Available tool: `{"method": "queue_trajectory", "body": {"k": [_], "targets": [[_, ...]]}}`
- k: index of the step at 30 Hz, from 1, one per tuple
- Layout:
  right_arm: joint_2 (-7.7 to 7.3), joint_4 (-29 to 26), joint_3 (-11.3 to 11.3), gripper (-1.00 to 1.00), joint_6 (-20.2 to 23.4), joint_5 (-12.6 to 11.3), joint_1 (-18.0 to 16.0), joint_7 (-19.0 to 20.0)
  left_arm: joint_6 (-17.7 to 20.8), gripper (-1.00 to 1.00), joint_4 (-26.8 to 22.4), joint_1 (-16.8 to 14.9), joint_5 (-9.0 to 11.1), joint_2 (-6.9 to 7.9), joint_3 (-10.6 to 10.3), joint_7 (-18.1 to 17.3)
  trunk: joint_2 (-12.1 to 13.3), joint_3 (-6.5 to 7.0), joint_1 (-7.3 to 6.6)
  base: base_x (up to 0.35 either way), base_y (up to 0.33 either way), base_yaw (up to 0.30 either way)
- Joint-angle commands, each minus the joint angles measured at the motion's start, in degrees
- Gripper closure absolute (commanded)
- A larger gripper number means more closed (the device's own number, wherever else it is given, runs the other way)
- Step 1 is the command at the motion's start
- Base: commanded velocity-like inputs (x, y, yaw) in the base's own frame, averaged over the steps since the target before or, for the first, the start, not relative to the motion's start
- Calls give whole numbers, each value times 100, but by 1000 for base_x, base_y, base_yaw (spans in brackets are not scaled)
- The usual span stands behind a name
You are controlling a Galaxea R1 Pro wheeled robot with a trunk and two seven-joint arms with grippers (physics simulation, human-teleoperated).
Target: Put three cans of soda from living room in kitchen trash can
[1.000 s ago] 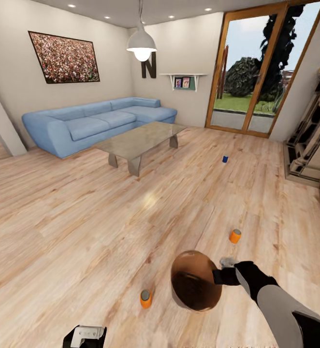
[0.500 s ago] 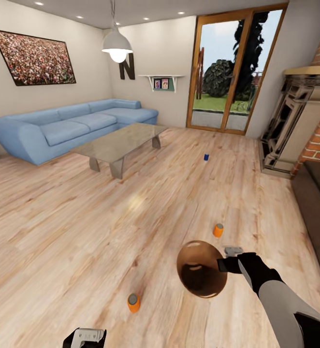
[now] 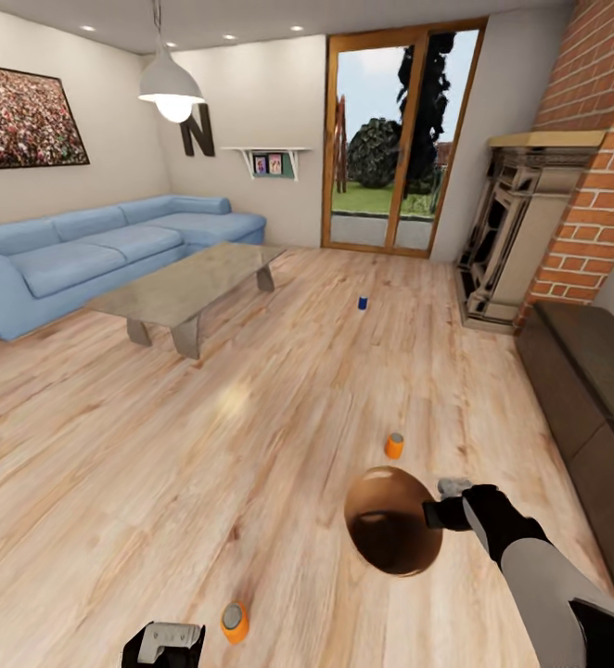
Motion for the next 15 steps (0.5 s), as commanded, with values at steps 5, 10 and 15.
{"method": "queue_trajectory", "body": {"k": [5,10,15], "targets": [[-23,-4,-169,100,317,-73,-8,20,-1,-100,1,-2,1,5,-1,0,0,10,0,289,33,-250],[-32,-31,-213,100,1058,-78,-9,29,-12,-100,1,-2,0,7,-3,0,0,9,0,187,7,-182],[-27,-43,-688,100,1277,-73,-9,25,-26,-100,1,-2,0,7,-1,0,0,-4,0,34,1,-110]]}}
